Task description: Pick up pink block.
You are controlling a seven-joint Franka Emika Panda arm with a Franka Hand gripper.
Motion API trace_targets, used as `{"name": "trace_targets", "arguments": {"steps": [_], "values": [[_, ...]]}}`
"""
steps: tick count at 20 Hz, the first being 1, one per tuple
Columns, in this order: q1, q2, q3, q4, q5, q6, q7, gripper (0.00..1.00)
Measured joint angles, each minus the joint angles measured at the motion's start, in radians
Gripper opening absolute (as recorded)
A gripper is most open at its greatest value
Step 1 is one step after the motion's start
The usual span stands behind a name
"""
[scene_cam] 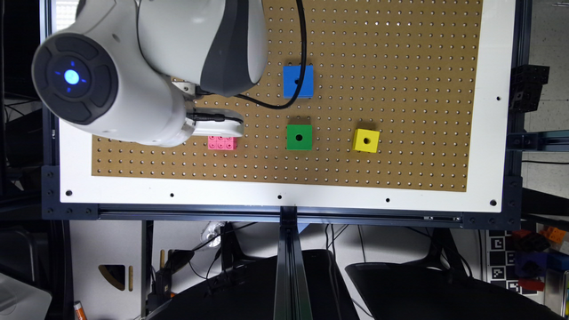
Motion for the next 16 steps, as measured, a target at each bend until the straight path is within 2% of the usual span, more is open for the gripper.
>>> {"name": "trace_targets", "arguments": {"steps": [2,4,5,6,11,16], "values": [[0.000,0.025,0.001,0.004,0.0000,0.021,0.000,1.00],[0.000,0.034,0.003,0.011,0.0001,0.023,0.000,1.00],[0.001,0.034,0.006,0.014,0.0006,0.023,0.001,1.00],[0.002,0.034,0.014,0.016,0.0006,0.023,0.006,1.00],[0.004,0.034,0.031,0.022,0.0006,0.023,0.015,1.00],[0.004,0.062,0.033,0.022,0.0006,0.038,0.015,1.00]]}}
